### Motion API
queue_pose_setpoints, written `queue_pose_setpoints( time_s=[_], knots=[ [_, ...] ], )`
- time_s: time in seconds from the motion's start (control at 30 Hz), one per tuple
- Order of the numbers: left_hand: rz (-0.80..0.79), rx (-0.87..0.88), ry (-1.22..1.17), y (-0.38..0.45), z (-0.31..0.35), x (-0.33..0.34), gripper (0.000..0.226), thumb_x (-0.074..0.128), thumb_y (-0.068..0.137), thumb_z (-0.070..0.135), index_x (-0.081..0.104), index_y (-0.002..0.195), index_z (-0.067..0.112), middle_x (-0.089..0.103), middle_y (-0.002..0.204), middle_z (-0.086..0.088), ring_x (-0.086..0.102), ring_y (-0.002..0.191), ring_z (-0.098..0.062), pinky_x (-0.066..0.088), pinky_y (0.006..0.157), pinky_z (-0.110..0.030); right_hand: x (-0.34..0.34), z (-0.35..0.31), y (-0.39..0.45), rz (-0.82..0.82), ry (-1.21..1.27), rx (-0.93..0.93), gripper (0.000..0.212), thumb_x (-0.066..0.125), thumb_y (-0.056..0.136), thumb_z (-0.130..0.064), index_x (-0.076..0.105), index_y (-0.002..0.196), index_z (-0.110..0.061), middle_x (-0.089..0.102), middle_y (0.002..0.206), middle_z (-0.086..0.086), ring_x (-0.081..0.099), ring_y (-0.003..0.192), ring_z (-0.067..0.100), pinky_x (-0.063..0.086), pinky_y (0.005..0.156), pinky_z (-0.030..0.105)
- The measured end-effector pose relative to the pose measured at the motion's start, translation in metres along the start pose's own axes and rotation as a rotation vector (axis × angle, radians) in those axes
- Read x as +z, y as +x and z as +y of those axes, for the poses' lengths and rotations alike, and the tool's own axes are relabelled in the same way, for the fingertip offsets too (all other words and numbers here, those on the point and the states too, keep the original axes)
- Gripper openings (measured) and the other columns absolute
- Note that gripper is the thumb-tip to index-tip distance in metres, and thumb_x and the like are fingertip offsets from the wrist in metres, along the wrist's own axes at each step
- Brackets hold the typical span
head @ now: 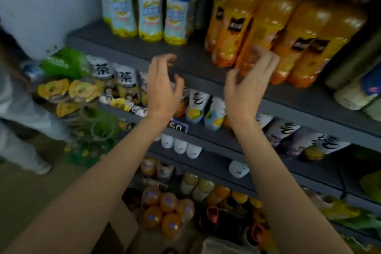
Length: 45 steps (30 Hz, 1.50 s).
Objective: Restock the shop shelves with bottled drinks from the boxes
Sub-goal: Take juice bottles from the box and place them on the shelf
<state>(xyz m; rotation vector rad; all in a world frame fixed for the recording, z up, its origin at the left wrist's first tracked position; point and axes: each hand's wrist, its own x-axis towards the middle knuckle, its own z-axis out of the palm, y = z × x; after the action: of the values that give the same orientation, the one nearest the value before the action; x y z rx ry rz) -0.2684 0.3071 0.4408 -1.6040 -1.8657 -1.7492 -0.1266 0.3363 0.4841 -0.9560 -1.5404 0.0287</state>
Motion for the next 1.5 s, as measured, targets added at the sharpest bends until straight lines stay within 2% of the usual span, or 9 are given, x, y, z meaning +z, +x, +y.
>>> queue_pose_setpoints(
  time_s=[0.23, 0.37, 0.47, 0.6, 0.77, 0.97, 1.2, 1.37, 1.5],
  knots=[
    [-0.048, -0.558, 0.434, -0.206, -0.17, -0.172, 0.033, 0.04, 0.076, 0.017, 0.057, 0.096, -0.003, 0.057, 0.092, -0.024, 0.052, 0.091, -0.036, 0.037, 0.08, -0.039, 0.087, -0.053, -0.257, -0.968, -0.035, -0.123, 0.037, 0.054, 0.082, -0.008, 0.048, 0.119, -0.007, 0.045, 0.121, 0.017, 0.049, 0.106, 0.036, 0.047, 0.085, 0.047],
    [-0.255, -0.969, 0.677, -0.329, -0.228, -0.263, 0.024, 0.05, 0.085, 0.008, 0.059, 0.105, -0.004, 0.056, 0.102, -0.024, 0.051, 0.101, -0.041, 0.041, 0.089, -0.047, 0.109, -0.044, -0.397, -1.416, -0.239, -0.095, 0.051, 0.073, 0.065, -0.013, 0.058, 0.113, -0.006, 0.056, 0.112, 0.02, 0.056, 0.099, 0.041, 0.049, 0.083, 0.046],
    [-0.481, -1.138, 0.694, -0.388, -0.261, -0.288, 0.03, 0.057, 0.082, 0.001, 0.055, 0.112, -0.001, 0.056, 0.108, -0.022, 0.053, 0.101, -0.039, 0.045, 0.087, -0.047, 0.128, -0.029, -0.494, -1.716, -0.268, -0.058, 0.046, 0.056, 0.078, -0.029, 0.054, 0.117, -0.005, 0.051, 0.116, 0.02, 0.051, 0.106, 0.042, 0.043, 0.094, 0.048],
    [-0.704, -1.11, 0.515, -0.454, -0.315, -0.276, 0.037, 0.054, 0.087, 0.005, 0.047, 0.122, 0.008, 0.056, 0.111, -0.01, 0.058, 0.092, -0.026, 0.047, 0.081, -0.036, 0.157, -0.001, -0.614, -2.057, -0.218, 0.024, 0.04, 0.054, 0.091, -0.028, 0.041, 0.127, -0.016, 0.041, 0.129, 0.009, 0.04, 0.12, 0.029, 0.036, 0.098, 0.038],
    [-0.596, -1.124, 0.436, -0.522, -0.393, -0.26, 0.035, 0.051, 0.089, 0.005, 0.047, 0.122, 0.012, 0.053, 0.106, -0.002, 0.054, 0.091, -0.015, 0.043, 0.075, -0.026, 0.203, 0.026, -0.768, -2.387, -0.091, -0.092, 0.065, 0.057, 0.09, -0.015, 0.024, 0.145, -0.024, 0.019, 0.149, 0.016, 0.044, 0.122, 0.035, 0.044, 0.096, 0.04],
    [-0.6, -0.856, 0.789, -0.579, -0.444, -0.259, 0.02, 0.055, 0.082, 0.011, 0.06, 0.101, 0.011, 0.065, 0.089, -0.004, 0.061, 0.068, -0.023, 0.033, 0.059, -0.024, 0.227, 0.055, -0.899, -2.418, -0.054, -0.396, 0.054, 0.044, 0.094, -0.024, 0.028, 0.145, -0.013, 0.036, 0.146, 0.015, 0.038, 0.132, 0.034, 0.033, 0.11, 0.041],
    [-0.552, -0.912, 0.665, -0.551, -0.404, -0.249, 0.03, 0.053, 0.083, 0.004, 0.056, 0.113, 0.011, 0.062, 0.101, -0.006, 0.059, 0.094, -0.024, 0.037, 0.087, -0.034, 0.231, 0.038, -0.781, -2.374, -0.062, -0.295, 0.035, 0.065, 0.081, -0.009, 0.057, 0.115, -0.012, 0.038, 0.135, 0.018, 0.043, 0.124, 0.035, 0.041, 0.09, 0.031],
    [-0.743, -0.853, 0.476, -0.433, -0.325, -0.233, 0.047, 0.059, 0.08, 0.005, 0.048, 0.126, 0.009, 0.058, 0.116, -0.011, 0.053, 0.109, -0.03, 0.039, 0.091, -0.037, 0.22, -0.044, -0.551, -2.292, -0.013, -0.505, 0.035, 0.07, 0.075, -0.017, 0.064, 0.11, -0.012, 0.06, 0.1, 0.005, 0.057, 0.097, 0.022, 0.031, 0.066, 0.021],
    [-0.92, -0.851, 0.134, -0.329, -0.25, -0.22, 0.084, 0.073, 0.063, 0.038, 0.037, 0.134, 0.011, 0.053, 0.123, -0.009, 0.049, 0.12, -0.026, 0.035, 0.101, -0.027, 0.185, -0.102, -0.348, -2.113, 0.062, -0.407, 0.029, 0.074, 0.073, -0.019, 0.07, 0.101, -0.013, 0.066, 0.088, 0.002, 0.055, 0.077, 0.012, 0.038, 0.064, 0.02]
  ],
)
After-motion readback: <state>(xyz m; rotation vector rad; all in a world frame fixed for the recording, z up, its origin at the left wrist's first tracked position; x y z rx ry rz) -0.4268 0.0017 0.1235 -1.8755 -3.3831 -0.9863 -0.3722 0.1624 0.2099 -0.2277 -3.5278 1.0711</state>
